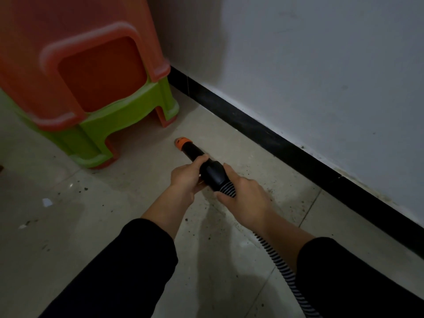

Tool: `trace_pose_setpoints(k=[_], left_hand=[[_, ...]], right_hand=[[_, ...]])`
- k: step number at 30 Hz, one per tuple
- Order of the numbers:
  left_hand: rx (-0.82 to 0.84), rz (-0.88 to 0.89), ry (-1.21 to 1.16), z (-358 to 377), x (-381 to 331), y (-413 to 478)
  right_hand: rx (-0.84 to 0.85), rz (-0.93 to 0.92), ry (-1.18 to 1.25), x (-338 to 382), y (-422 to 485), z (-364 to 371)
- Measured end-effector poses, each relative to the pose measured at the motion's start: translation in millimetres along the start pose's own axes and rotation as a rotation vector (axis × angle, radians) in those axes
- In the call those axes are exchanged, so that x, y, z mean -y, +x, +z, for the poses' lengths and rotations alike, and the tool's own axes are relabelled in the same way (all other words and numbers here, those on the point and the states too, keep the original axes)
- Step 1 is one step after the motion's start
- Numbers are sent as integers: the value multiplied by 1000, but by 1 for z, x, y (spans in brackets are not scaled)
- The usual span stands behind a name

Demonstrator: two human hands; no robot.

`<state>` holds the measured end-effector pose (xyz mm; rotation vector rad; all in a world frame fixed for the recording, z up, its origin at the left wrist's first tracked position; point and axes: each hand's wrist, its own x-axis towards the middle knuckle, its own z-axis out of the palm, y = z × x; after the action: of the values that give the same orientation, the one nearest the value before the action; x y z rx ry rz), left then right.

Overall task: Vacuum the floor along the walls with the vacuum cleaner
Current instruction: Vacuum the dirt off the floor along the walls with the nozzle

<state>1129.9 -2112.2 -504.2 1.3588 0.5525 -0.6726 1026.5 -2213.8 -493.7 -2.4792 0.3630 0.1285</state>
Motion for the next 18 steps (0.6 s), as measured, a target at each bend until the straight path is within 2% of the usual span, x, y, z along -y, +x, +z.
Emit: trace_pose_setpoints(k=[8,18], left_hand=[[-25,-40,-34,-13,20,-25],[-159,-22,-122,-49,36,-55]], right_hand=[[85,-64,28,-5,-25,-9],[197,-191,45,13,-42,0]])
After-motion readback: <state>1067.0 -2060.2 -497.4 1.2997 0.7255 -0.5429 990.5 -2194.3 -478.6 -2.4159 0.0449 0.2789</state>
